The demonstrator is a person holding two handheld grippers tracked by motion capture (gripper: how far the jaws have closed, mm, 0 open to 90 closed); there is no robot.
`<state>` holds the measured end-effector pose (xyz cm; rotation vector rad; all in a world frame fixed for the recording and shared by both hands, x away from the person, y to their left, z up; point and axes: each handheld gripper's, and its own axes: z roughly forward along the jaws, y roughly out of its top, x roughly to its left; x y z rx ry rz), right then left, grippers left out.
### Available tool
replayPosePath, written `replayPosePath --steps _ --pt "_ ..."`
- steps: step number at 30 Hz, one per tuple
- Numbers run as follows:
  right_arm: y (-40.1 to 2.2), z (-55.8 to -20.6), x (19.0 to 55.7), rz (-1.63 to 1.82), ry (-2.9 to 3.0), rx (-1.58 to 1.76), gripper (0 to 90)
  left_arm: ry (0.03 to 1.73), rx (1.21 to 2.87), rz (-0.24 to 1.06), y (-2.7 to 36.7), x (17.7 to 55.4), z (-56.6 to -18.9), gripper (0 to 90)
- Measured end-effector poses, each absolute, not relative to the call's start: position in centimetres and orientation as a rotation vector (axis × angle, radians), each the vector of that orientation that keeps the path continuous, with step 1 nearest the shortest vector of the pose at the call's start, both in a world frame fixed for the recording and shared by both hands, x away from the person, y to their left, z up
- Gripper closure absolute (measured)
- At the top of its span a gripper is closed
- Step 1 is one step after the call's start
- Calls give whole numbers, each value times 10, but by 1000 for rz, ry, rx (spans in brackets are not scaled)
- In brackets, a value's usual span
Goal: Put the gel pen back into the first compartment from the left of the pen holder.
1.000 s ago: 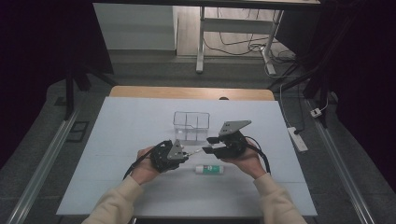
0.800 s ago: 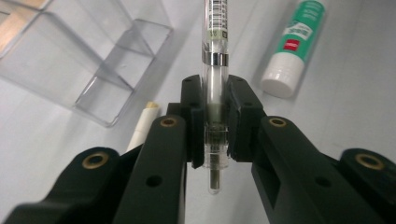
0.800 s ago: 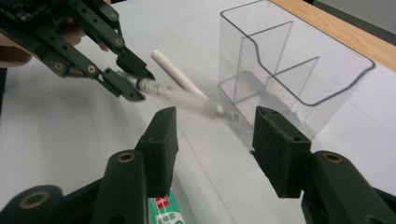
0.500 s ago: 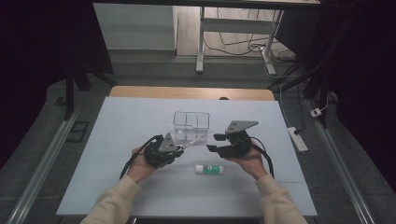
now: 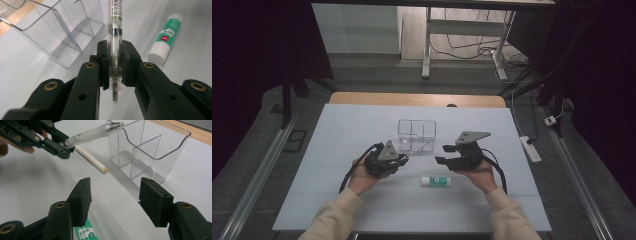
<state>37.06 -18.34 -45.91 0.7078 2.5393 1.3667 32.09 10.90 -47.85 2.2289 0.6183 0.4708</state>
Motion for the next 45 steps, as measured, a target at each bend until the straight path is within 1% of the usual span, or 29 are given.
replayPosePath --steps 12,23,31,36,39,45 --pt "-175 -458 366 1458 2484 698 447 601 2223 437 102 320 -480 790" --pt "-169 -458 365 1499 2470 682 478 584 2241 438 94 319 -485 790" --pt "-166 -459 365 1539 2457 696 539 559 2248 436 89 317 -487 789" --pt "-166 -459 366 1559 2454 717 577 537 2279 473 85 315 -489 789" --pt "-165 -460 366 1578 2461 720 600 538 2287 471 84 316 -491 789" --pt "-165 -459 366 1612 2467 729 623 536 2312 473 83 317 -493 790"
